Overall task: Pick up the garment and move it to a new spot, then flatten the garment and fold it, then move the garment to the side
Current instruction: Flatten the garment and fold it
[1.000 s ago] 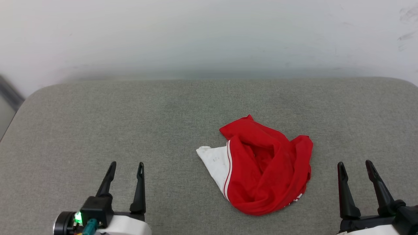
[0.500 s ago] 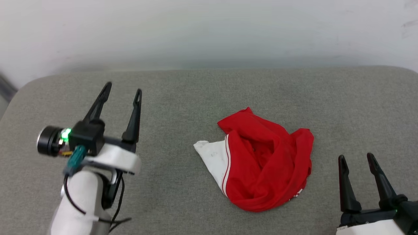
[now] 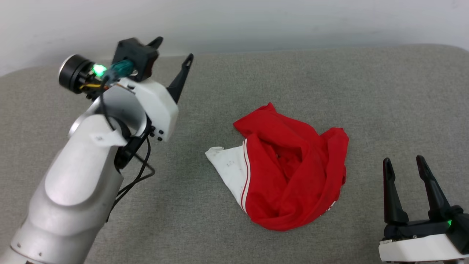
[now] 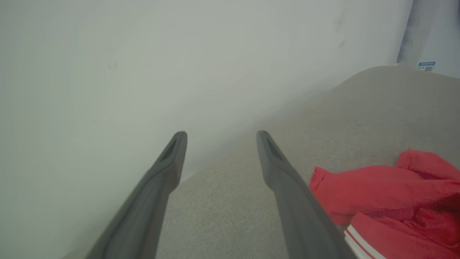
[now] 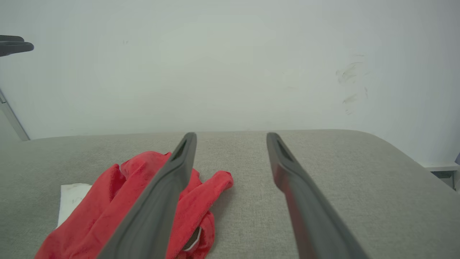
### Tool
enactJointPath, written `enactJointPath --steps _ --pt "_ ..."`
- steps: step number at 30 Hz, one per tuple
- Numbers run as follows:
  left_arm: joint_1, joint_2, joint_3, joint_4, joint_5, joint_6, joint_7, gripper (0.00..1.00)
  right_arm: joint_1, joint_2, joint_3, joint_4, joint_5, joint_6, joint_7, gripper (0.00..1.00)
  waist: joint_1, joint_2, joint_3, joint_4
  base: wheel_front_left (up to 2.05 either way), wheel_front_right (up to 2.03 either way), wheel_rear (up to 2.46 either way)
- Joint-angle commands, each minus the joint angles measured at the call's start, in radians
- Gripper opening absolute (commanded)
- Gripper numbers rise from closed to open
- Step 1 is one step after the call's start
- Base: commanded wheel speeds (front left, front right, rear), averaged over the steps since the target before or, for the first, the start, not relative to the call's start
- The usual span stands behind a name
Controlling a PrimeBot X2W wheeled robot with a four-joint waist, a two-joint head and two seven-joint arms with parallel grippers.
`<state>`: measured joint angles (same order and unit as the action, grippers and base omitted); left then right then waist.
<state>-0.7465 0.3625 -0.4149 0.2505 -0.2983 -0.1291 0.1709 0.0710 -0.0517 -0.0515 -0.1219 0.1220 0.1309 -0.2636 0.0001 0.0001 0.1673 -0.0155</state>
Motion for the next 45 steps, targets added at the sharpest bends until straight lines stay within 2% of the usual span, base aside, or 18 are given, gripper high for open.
enactJointPath --steps 1,10,15,21,25,29,34,35,36,38,45 --pt "-0.023 0.013 -0.024 -0.002 -0.019 0.000 0.027 1.00 -0.016 0.003 0.001 -0.004 -0.005 0.000 -0.002 1.00 -0.0001 -0.0001 0.014 -0.006 0.00 0.00 0.00" --pt "-0.214 0.130 -0.347 -0.027 -0.297 0.000 0.384 1.00 -0.070 0.003 0.008 -0.014 -0.002 0.000 -0.002 1.00 -0.0001 -0.0001 0.096 -0.035 0.00 0.00 0.00" --pt "-0.293 0.178 -0.505 -0.045 -0.428 0.000 0.532 1.00 -0.097 0.003 0.007 -0.016 0.007 0.000 -0.002 1.00 -0.0001 -0.0001 0.138 -0.059 0.00 0.00 0.00" --pt "-0.372 0.215 -0.688 -0.040 -0.511 0.000 0.646 1.00 -0.124 0.003 0.011 -0.017 0.016 0.000 -0.002 1.00 -0.0001 -0.0001 0.188 -0.085 0.00 0.00 0.00" --pt "-0.405 0.226 -0.800 -0.019 -0.546 0.000 0.682 1.00 -0.145 0.003 0.019 -0.015 0.028 0.000 -0.002 1.00 -0.0001 -0.0001 0.220 -0.105 0.00 0.00 0.00" --pt "-0.397 0.230 -0.855 -0.005 -0.564 0.000 0.715 1.00 -0.157 0.003 0.023 -0.010 0.040 0.000 -0.002 1.00 -0.0001 -0.0001 0.243 -0.123 0.00 0.00 0.00" --pt "-0.315 0.244 -0.879 -0.029 -0.552 0.000 0.793 1.00 -0.162 0.003 0.026 -0.007 0.048 0.000 -0.002 1.00 -0.0001 -0.0001 0.254 -0.137 0.00 0.00 0.00" --pt "-0.298 0.247 -0.884 -0.038 -0.553 -0.003 0.803 0.44 -0.162 0.003 0.024 -0.006 0.049 0.000 -0.002 1.00 -0.0001 -0.0001 0.255 -0.137 0.00 0.00 0.00" --pt "-0.289 0.249 -0.885 -0.045 -0.552 -0.004 0.807 0.00 -0.161 0.003 0.021 -0.006 0.048 0.000 -0.002 1.00 -0.0001 -0.0001 0.254 -0.135 0.00 0.00 0.00" --pt "-0.287 0.252 -0.886 -0.050 -0.551 -0.004 0.803 0.00 -0.159 0.003 0.017 -0.005 0.046 0.000 -0.002 1.00 -0.0001 -0.0001 0.251 -0.131 0.00 0.00 0.00" --pt "-0.399 0.287 -0.861 -0.008 -0.627 0.001 0.631 0.00 -0.132 0.003 0.008 -0.002 0.017 0.000 -0.002 1.00 -0.0001 -0.0001 0.192 -0.070 0.00 0.00 0.00"
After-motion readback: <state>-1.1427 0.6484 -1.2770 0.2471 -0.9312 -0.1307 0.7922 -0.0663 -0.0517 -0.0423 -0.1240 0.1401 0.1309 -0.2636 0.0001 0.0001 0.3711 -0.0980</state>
